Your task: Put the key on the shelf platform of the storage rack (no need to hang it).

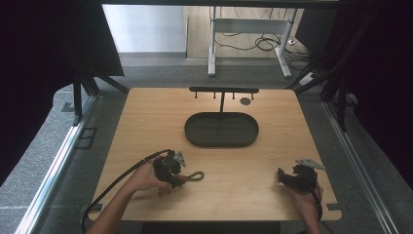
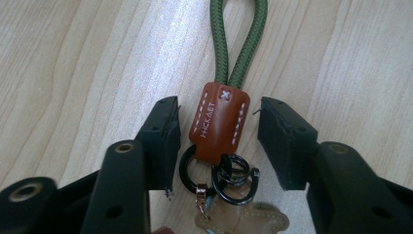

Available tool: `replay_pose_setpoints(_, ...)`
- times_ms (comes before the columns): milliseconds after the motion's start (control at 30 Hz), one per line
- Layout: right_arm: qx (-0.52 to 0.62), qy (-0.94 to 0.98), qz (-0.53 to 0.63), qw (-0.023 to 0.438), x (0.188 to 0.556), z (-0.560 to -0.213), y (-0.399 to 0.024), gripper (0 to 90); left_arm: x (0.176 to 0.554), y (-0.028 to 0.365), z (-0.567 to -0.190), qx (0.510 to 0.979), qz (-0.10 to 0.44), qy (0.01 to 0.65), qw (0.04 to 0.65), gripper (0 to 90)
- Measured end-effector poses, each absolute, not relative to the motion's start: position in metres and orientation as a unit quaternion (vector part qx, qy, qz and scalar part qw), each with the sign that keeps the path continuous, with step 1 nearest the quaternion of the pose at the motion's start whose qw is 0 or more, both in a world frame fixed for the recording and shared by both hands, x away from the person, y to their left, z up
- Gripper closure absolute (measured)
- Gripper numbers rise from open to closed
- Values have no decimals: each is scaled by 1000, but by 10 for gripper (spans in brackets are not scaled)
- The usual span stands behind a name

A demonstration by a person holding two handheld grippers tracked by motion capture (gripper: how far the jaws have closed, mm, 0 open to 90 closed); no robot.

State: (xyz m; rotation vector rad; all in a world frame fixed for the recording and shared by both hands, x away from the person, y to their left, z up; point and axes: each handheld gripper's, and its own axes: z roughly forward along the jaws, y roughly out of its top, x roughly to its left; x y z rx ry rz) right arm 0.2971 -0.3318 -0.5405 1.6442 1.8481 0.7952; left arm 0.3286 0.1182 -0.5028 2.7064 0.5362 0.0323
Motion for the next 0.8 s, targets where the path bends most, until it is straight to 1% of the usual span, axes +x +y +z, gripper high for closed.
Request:
replay_pose_setpoints(433, 611, 685, 295, 268, 297, -540, -332, 166, 333, 103, -504, 975, 6, 170, 141, 605)
replay_pose_setpoints(533, 611, 685, 295, 267, 297, -540, -332, 166, 332, 99, -503, 977, 5, 164, 138, 653)
replay_pose_setpoints(800, 612, 684, 295, 267, 297, -540, -332, 166, 331, 98, -503, 976, 1, 165, 140, 667)
